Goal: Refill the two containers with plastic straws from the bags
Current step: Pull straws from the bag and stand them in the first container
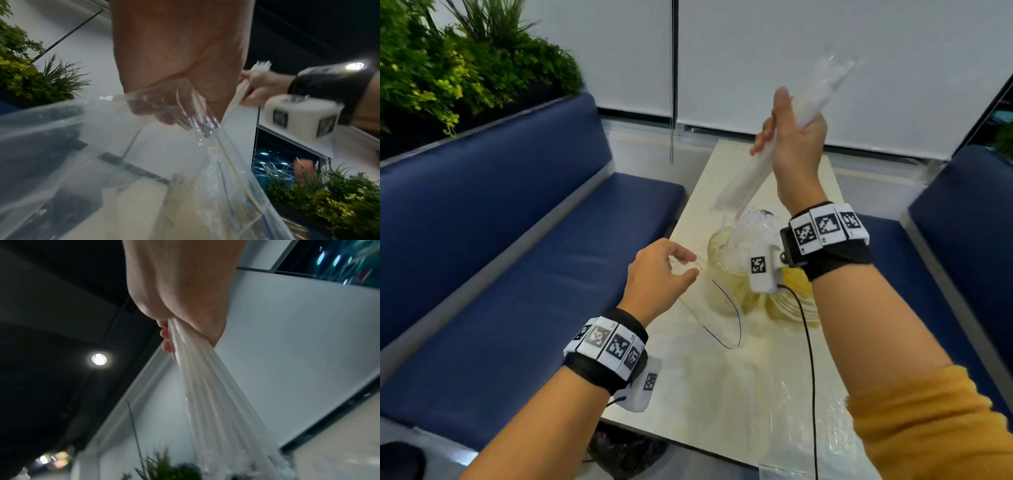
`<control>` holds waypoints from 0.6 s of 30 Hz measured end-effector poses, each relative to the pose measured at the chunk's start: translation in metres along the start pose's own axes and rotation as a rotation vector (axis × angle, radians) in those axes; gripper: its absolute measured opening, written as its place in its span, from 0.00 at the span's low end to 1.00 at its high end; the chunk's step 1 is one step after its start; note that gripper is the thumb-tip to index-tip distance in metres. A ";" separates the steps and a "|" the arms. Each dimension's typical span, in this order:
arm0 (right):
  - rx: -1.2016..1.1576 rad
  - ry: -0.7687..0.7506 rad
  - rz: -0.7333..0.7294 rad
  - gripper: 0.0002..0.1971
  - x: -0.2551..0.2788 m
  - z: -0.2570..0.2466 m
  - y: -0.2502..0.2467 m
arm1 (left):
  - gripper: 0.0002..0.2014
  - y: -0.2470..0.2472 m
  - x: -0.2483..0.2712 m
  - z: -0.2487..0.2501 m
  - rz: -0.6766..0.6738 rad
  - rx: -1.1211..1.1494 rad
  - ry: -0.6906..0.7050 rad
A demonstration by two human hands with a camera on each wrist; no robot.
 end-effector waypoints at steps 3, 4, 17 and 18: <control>0.245 0.002 0.015 0.19 -0.007 0.050 -0.013 | 0.08 -0.007 -0.002 0.004 0.018 0.031 0.032; 0.324 0.033 -0.001 0.22 -0.004 0.070 -0.016 | 0.08 -0.009 -0.003 0.006 0.022 0.038 0.040; 0.489 -0.094 0.060 0.45 0.012 0.107 -0.046 | 0.08 -0.019 -0.006 0.019 0.015 0.022 0.058; 0.470 -0.135 0.074 0.45 0.009 0.100 -0.046 | 0.10 -0.019 -0.007 0.021 0.003 0.014 0.063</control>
Point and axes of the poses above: each hand's wrist, its own x-axis away from the middle knuckle, its own y-axis out of the palm, z = x × y, the point moved 10 cm from there along -x, towards the middle knuckle, and after that the axes turned 4 degrees about z, right-handed, at the moved point
